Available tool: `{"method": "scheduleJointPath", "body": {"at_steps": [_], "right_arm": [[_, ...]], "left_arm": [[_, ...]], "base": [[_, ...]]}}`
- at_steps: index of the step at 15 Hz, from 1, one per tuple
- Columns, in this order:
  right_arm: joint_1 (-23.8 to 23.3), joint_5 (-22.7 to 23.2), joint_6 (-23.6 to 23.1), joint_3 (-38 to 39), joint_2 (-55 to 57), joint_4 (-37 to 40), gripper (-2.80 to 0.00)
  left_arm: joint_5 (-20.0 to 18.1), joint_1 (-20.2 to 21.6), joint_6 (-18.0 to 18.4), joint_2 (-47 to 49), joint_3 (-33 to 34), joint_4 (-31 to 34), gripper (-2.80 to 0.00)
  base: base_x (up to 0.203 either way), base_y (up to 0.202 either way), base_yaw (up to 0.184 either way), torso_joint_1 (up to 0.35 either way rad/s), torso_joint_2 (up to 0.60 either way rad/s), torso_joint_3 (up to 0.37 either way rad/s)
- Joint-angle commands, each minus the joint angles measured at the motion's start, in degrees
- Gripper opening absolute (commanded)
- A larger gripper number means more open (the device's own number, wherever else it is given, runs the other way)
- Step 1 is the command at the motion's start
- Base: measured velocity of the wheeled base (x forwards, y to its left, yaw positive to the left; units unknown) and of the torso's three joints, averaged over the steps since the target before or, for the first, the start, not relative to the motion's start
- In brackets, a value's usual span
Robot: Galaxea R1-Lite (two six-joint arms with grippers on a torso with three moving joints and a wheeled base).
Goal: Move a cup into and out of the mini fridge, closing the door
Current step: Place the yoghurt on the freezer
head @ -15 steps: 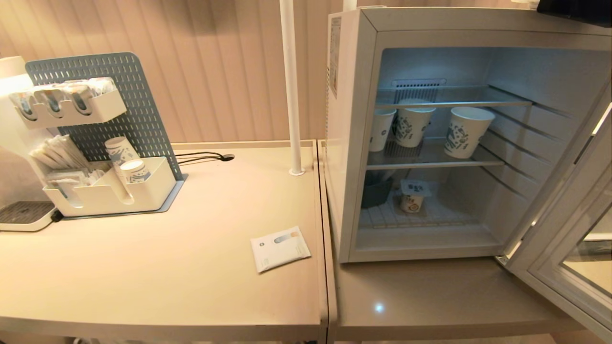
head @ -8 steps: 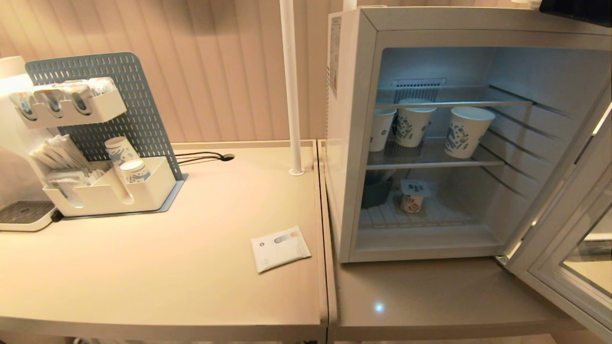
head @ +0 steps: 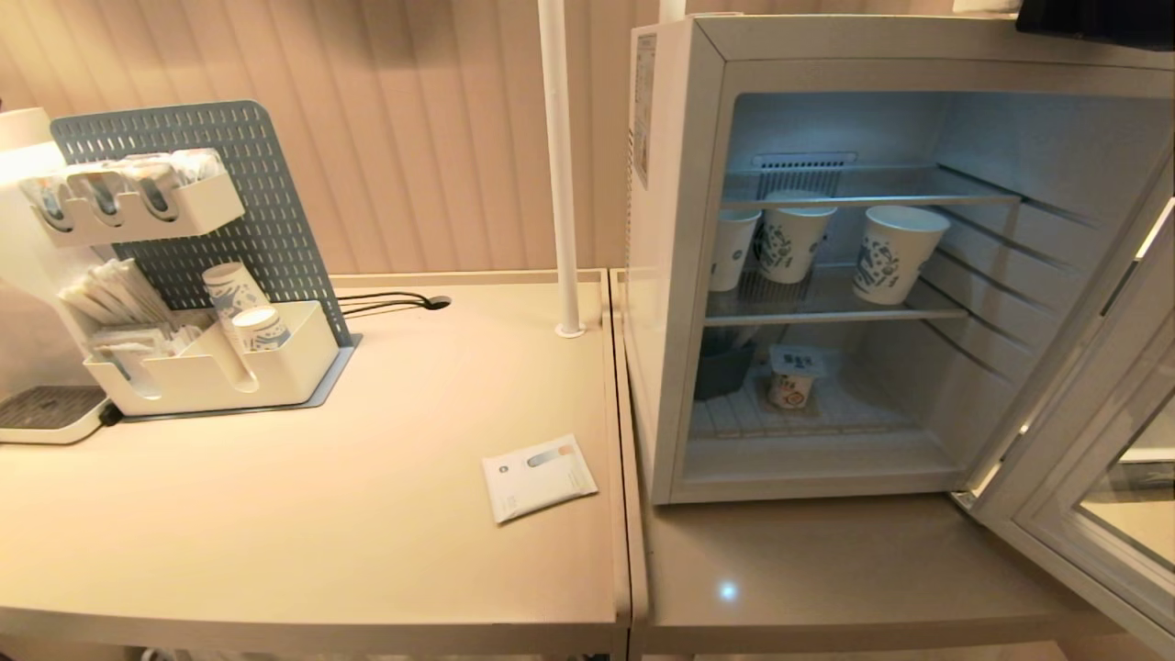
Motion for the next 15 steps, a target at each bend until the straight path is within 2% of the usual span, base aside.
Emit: {"method": "scheduleJointPath", "body": {"at_steps": [1, 7, 15], "right_arm": [[0.28, -0.08, 0.12, -0.15, 0.04, -0.18, 0.0], [0.49, 0.08, 0.16, 1.08, -3.05, 0.54, 0.0], [0.46, 0.08, -0.11, 6.42, -8.41, -0.09, 0.0]], "left_arm": [[0.01, -0.02, -0.05, -0.04, 0.09, 0.01, -2.8], [0.01, -0.02, -0.05, -0.02, 0.09, 0.01, -2.8], [0.01, -0.02, -0.05, -0.02, 0.09, 0.02, -2.8]], "base": [[0.0, 0.0, 0.0, 0.0, 0.0, 0.0], [0.0, 0.0, 0.0, 0.0, 0.0, 0.0], [0.0, 0.0, 0.0, 0.0, 0.0, 0.0]]}}
